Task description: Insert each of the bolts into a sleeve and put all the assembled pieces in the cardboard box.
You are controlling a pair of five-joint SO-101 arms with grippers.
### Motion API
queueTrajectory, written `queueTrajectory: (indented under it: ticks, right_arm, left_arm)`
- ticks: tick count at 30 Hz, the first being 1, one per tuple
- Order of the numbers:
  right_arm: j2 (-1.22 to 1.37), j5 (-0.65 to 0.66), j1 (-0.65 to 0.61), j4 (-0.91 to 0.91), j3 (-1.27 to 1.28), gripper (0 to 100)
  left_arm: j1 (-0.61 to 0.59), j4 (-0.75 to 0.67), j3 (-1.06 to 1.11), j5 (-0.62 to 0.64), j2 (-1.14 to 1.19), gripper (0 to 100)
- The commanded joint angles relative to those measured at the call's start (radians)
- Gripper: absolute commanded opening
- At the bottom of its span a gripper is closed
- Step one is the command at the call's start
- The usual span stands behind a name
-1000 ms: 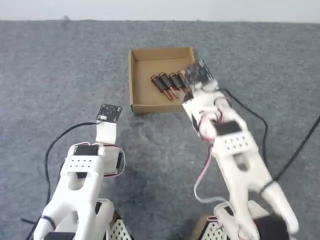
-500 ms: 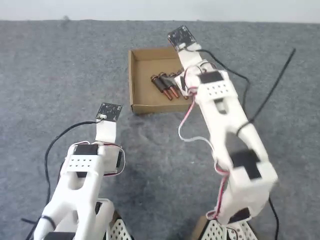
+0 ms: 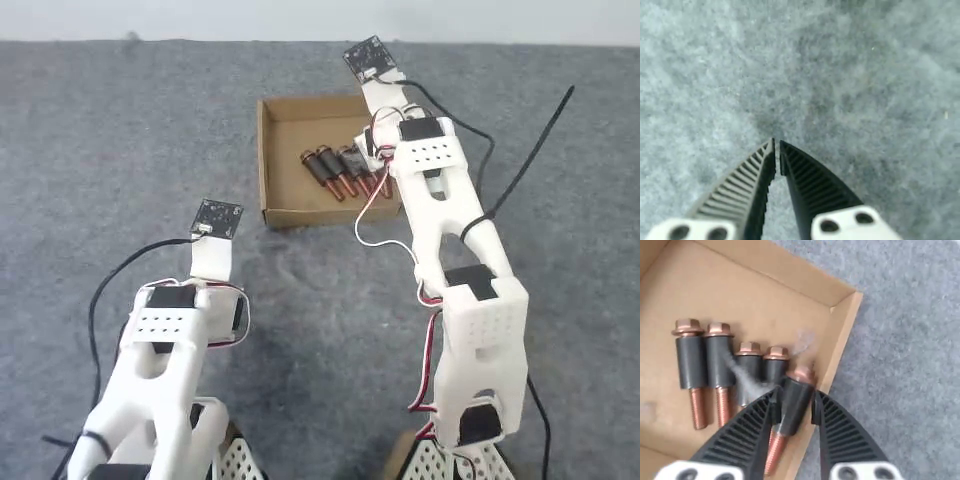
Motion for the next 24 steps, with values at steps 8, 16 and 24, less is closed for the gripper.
queueTrajectory:
  ticks: [8,16,24]
  right_arm:
    - [-0.16,-0.077,0.015,0.185,-0.06,5.0]
    - [-0.318,-0.077,0.015,0.456,-0.055,0.6]
    - [-0.423,-0.077,0.016,0.657,-0.054,0.6]
  left_arm:
    - [-0.003,-0.018,-0.039,-0.003,-0.006,1]
    - [-0.005,-0.063,-0.03,-0.003,-0.009,1]
    - [-0.005,-0.077,0.119,-0.005,-0.316,1]
